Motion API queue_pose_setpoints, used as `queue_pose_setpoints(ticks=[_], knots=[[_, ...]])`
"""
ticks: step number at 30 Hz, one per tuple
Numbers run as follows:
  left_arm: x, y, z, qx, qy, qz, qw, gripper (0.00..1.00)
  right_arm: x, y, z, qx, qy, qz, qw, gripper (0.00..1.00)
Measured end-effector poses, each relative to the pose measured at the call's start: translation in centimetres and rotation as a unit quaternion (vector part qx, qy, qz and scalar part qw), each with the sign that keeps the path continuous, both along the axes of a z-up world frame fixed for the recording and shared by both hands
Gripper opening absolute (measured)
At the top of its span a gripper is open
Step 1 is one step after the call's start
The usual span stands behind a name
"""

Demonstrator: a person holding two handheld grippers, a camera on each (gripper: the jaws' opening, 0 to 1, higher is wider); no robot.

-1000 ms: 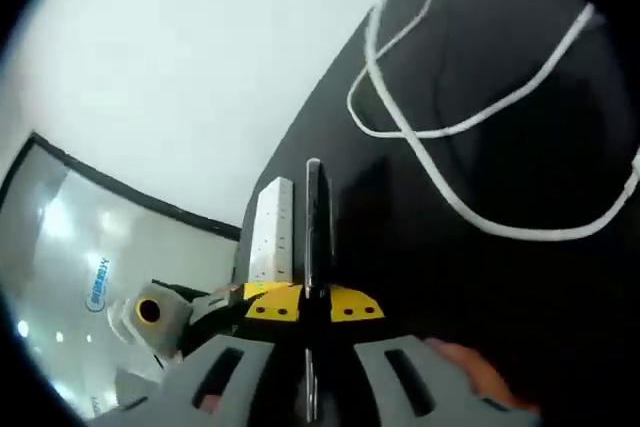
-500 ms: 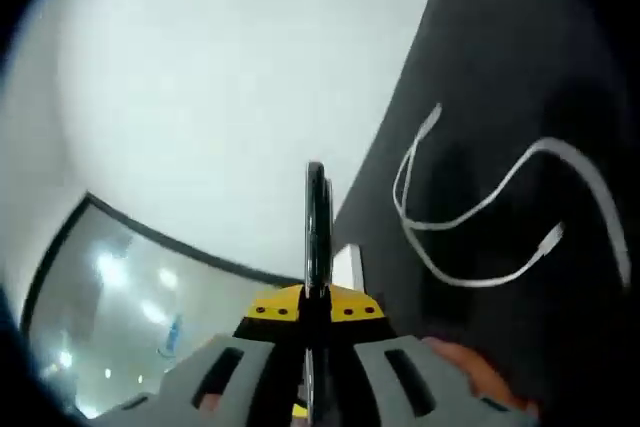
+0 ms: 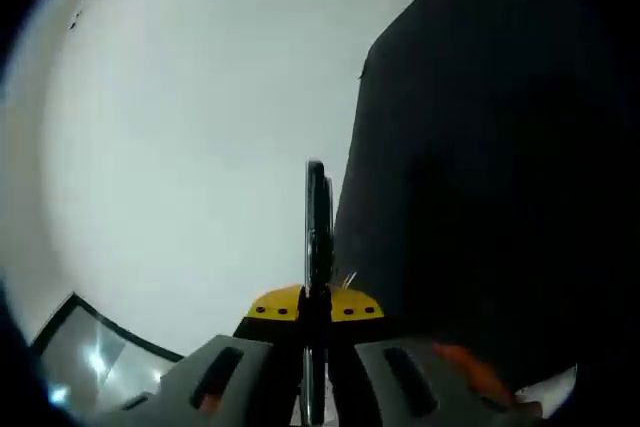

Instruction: Connect the charging cable to the phone, plug the charger into the socket, and turn on the power strip switch to charge the phone.

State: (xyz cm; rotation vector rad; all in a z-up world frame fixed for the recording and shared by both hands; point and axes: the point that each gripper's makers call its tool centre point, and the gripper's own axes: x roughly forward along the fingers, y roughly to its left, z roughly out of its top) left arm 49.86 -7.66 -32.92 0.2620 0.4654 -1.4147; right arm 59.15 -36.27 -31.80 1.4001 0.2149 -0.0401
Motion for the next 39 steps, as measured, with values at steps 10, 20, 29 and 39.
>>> queue_pose_setpoints(ticks=[10, 20, 29, 39], knots=[[-1.5, -0.1, -0.5, 0.014, -0.001, 0.006, 0.9999, 0.7, 3.0, -4.8, -6.4, -0.034, 0.066, -0.056, 0.9957, 0.05], [-0.6, -4.7, 0.0, -0.012, -0.013, 0.011, 0.9998, 0.65, 2.4, -4.4, -7.5, -0.115, 0.086, -0.016, 0.9895, 0.32], [-0.1, -8.1, 0.5, -0.03, -0.017, -0.005, 0.9994, 0.63, -1.8, -6.9, -4.6, -0.277, 0.088, -0.039, 0.9561, 0.35], [0.4, -6.7, 1.6, -0.039, -0.017, 0.01, 0.9991, 0.6, -3.4, 3.3, -2.3, -0.242, -0.033, 0.247, 0.9377, 0.3]])
